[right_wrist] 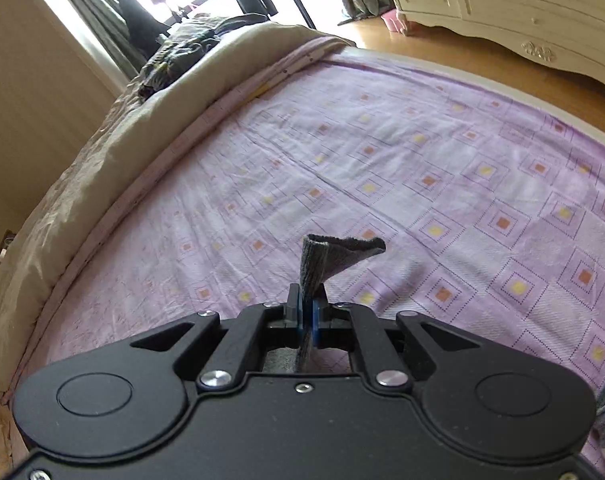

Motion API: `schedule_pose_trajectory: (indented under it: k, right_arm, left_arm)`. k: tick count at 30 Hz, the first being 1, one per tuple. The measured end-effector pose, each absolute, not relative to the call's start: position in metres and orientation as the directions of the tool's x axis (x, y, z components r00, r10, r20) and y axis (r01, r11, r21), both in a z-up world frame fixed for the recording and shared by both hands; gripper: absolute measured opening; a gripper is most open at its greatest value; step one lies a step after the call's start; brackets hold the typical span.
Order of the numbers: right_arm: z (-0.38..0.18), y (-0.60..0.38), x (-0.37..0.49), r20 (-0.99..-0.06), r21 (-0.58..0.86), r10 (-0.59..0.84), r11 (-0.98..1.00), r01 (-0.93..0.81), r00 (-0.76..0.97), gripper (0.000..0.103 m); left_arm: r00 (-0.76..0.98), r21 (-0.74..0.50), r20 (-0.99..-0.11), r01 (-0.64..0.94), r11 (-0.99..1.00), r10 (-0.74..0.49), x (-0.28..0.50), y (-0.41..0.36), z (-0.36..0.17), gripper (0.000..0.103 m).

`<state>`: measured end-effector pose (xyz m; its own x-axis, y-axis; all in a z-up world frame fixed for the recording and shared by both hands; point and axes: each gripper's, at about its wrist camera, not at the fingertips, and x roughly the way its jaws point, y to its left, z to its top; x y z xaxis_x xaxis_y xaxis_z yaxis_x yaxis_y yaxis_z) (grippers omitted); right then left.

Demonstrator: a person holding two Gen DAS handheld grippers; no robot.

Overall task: Fold small clothes
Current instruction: 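Carry the sleeve cuff across the sweater body with the right gripper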

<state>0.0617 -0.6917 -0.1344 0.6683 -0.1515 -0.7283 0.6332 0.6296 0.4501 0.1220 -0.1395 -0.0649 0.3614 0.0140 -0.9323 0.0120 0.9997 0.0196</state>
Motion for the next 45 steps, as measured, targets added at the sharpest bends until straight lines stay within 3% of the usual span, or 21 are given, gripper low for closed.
schedule_pose_trajectory:
  k: [11,18,22,30,35,37,38,45]
  right_arm:
    - [-0.051,-0.555,0.111,-0.702,0.315,-0.127,0.827,0.466,0.7,0.011]
    - [-0.016,-0.392,0.155,-0.618,0.364,0.056,0.904,0.223,0.784,0.011]
    - [-0.028,-0.292,0.184,-0.611,0.358,0.179,0.931,0.067,0.771,0.011]
    - [-0.11,-0.151,0.223,-0.709,0.328,0.318,0.939,-0.105,0.629,0.011]
    - [-0.126,-0.104,0.217,-0.721,0.357,0.416,0.908,-0.218,0.554,0.021]
    - [-0.122,-0.107,0.21,-0.704,0.37,0.437,0.898,-0.237,0.56,0.049]
    - [-0.12,-0.113,0.207,-0.699,0.37,0.436,0.899,-0.235,0.567,0.054]
    - [-0.108,-0.19,0.185,-0.716,0.336,0.328,0.936,-0.107,0.616,0.056]
  left_arm:
    - [0.391,0.025,-0.92,0.075,0.997,-0.006,0.131,-0.061,-0.075,0.085]
    - [0.408,-0.003,-0.912,0.081,0.997,-0.036,0.137,0.008,-0.077,0.085]
    - [0.412,-0.003,-0.91,0.099,0.995,-0.044,0.138,0.04,-0.083,0.085]
    - [0.413,-0.023,-0.909,0.099,0.995,-0.062,0.146,0.09,-0.094,0.085]
    - [0.415,-0.042,-0.906,0.102,0.994,-0.081,0.156,0.098,-0.098,0.085]
    - [0.418,-0.061,-0.903,0.11,0.992,-0.102,0.162,0.094,-0.099,0.085]
    - [0.42,-0.068,-0.901,0.117,0.991,-0.112,0.166,0.091,-0.101,0.085]
    - [0.425,-0.145,-0.88,0.189,0.971,-0.214,0.195,0.051,-0.122,0.085]
